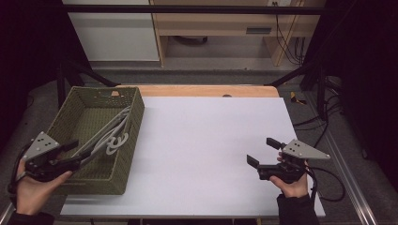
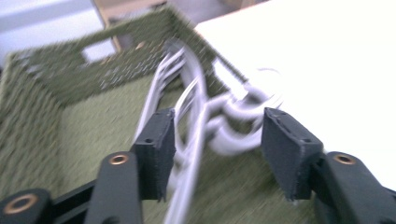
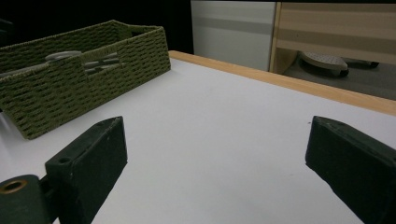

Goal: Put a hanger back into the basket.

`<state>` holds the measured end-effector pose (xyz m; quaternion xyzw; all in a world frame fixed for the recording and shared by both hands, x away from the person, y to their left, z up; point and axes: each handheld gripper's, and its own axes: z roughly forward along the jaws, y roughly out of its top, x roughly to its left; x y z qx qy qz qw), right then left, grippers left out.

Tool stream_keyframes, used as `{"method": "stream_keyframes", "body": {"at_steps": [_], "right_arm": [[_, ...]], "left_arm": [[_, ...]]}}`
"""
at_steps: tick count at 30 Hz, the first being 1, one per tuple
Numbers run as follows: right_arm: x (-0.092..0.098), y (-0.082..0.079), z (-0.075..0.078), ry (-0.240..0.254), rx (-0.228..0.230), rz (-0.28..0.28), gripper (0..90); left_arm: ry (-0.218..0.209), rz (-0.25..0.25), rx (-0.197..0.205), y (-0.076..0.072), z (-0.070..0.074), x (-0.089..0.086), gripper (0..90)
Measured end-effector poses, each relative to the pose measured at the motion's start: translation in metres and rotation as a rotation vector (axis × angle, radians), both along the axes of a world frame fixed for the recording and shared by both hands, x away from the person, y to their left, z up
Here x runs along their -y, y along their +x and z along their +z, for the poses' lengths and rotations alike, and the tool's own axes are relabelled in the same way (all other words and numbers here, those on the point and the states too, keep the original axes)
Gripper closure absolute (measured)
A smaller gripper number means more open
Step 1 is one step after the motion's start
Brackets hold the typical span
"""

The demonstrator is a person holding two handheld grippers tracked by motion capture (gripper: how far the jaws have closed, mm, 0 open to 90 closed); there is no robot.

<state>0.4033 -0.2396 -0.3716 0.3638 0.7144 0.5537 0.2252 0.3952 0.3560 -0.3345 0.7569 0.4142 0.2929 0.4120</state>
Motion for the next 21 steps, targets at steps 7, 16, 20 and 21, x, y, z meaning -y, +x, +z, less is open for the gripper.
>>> {"method": "stream_keyframes", "body": {"at_steps": [7, 16, 20, 21], "right_arm": [[0.003, -0.001, 0.002, 0.009, 0.011, -0.011, 5.3], [0.008, -0.002, 0.002, 0.027, 0.009, -0.036, 4.0], [0.01, -0.002, 0.001, 0.026, 0.009, -0.042, 3.1], [0.01, -0.002, 0.001, 0.025, 0.004, -0.043, 2.9]], "left_arm": [[-0.116, -0.074, 0.079, -0.003, 0.005, 0.04, 31.6], [-0.204, -0.121, 0.078, -0.006, -0.014, 0.072, 16.8], [-0.209, -0.116, 0.066, -0.006, -0.024, 0.078, 11.8], [-0.219, -0.118, 0.071, -0.006, -0.025, 0.078, 12.0]]}}
